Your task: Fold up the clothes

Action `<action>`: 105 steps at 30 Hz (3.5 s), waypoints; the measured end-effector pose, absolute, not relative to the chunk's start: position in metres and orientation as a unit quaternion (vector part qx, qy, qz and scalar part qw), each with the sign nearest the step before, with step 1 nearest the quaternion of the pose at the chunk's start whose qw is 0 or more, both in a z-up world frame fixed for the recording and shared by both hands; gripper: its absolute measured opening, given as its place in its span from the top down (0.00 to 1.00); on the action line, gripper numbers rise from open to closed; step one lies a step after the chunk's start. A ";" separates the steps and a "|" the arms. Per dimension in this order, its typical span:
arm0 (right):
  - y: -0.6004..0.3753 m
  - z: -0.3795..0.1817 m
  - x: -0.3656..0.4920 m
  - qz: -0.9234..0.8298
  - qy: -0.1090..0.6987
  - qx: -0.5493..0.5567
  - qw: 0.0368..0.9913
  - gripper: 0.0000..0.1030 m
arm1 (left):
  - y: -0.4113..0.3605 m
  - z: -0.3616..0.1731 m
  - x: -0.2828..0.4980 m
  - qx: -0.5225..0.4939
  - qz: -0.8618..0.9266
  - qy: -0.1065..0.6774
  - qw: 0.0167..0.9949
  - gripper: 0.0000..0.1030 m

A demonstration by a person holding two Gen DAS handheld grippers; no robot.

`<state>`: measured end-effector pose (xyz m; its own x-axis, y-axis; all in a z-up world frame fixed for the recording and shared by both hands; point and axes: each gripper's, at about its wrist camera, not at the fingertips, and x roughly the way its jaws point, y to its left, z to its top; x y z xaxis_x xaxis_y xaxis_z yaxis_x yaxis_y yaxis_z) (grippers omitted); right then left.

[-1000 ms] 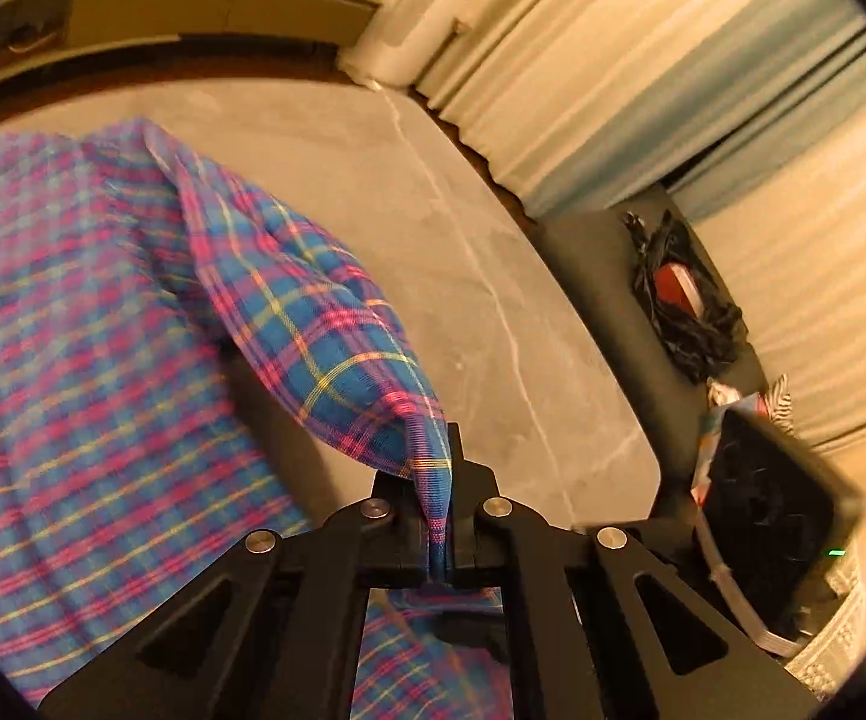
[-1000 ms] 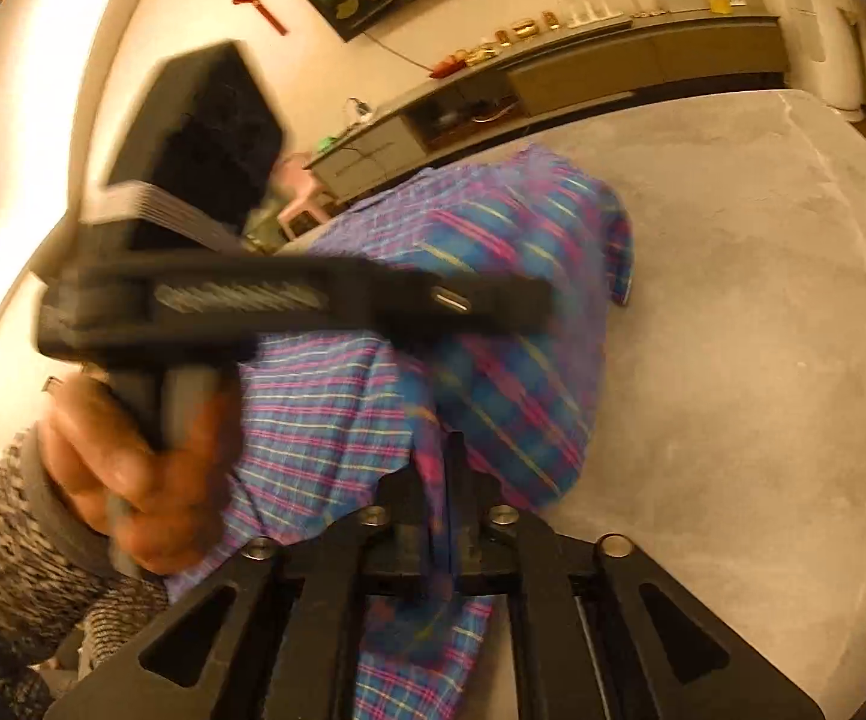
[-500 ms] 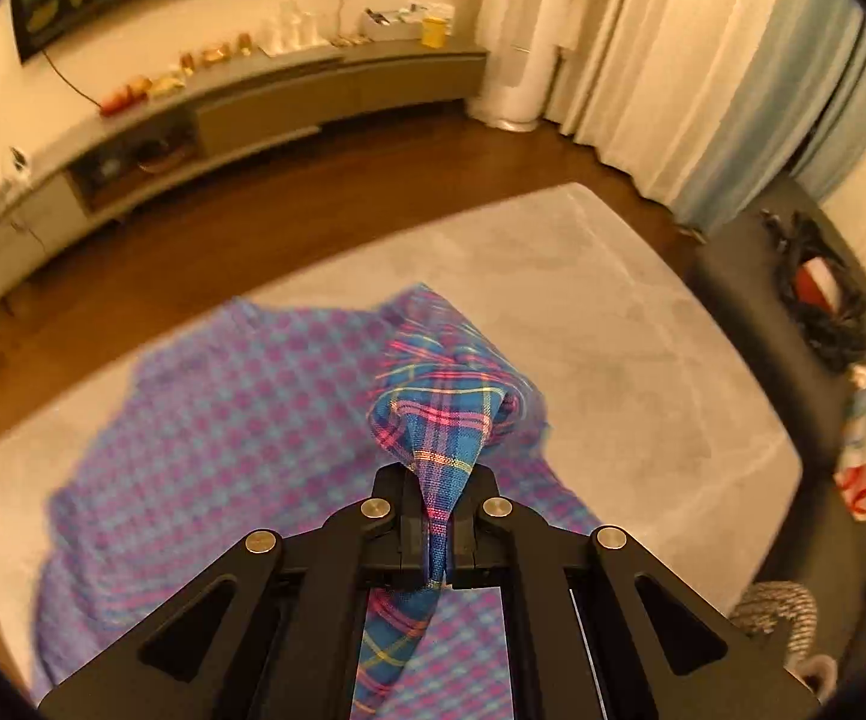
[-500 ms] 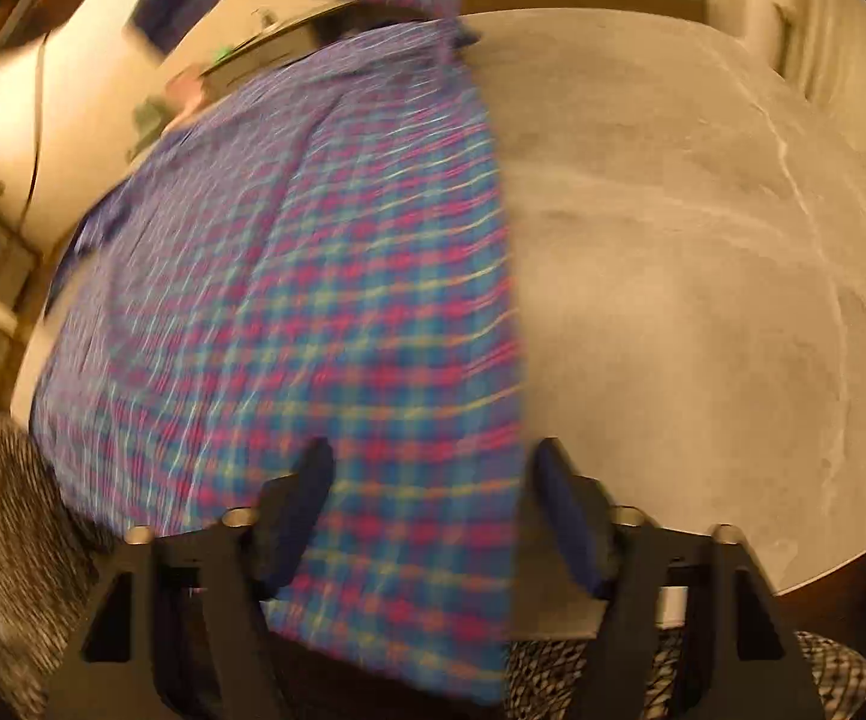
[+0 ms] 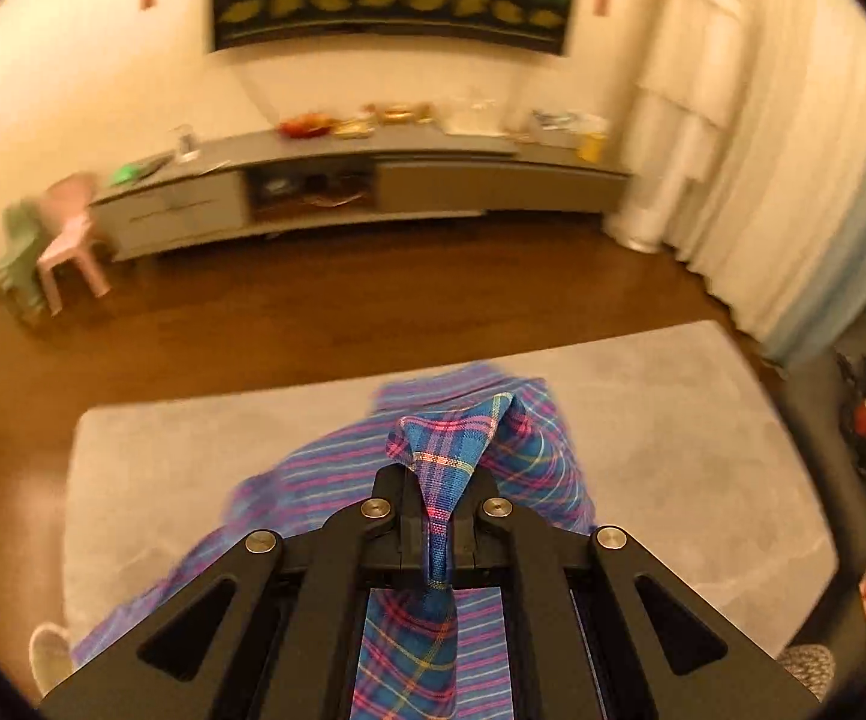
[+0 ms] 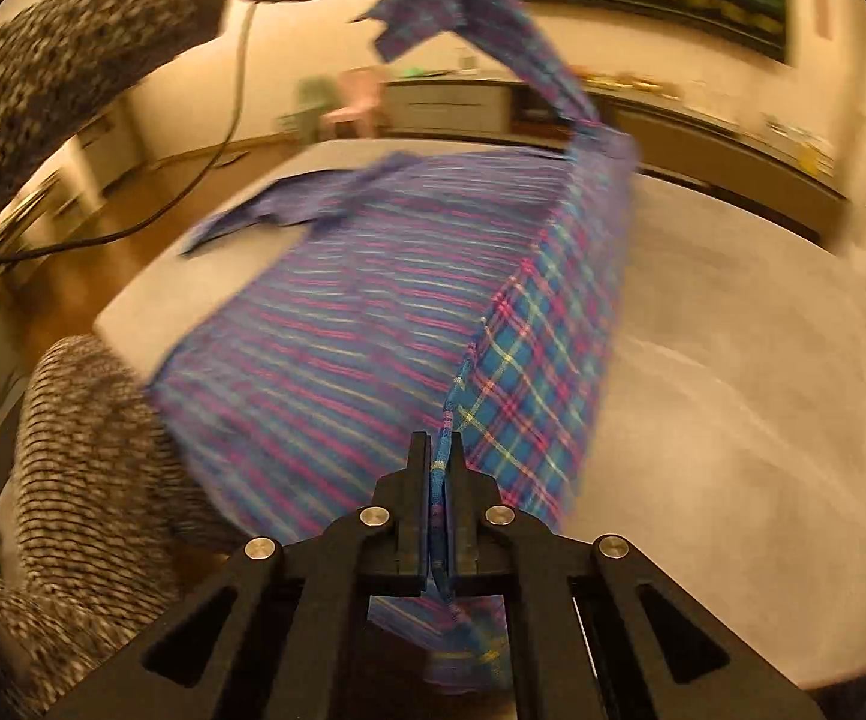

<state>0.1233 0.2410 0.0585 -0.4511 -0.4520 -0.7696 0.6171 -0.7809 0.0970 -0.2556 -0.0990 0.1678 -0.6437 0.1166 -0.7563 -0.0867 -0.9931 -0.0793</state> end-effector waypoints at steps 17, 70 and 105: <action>0.265 -0.041 0.049 -0.760 -0.096 0.564 0.308 0.40 | 0.061 0.027 -0.121 -0.396 0.836 0.253 0.284 0.56; 0.198 0.060 -0.127 -0.853 0.057 0.462 0.237 0.57 | 0.035 -0.091 -0.080 -0.477 0.798 -0.047 0.364 0.46; 0.025 0.099 -0.111 -0.810 0.146 0.505 0.261 0.41 | -0.334 0.023 0.024 -0.188 0.905 -0.327 -0.196 0.40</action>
<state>-0.1106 0.0251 0.0994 -0.3546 -0.2745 -0.8938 0.5699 -0.8213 0.0261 0.0236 -0.3344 0.0228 -0.8522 -0.2318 -0.4690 0.4782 -0.7087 -0.5187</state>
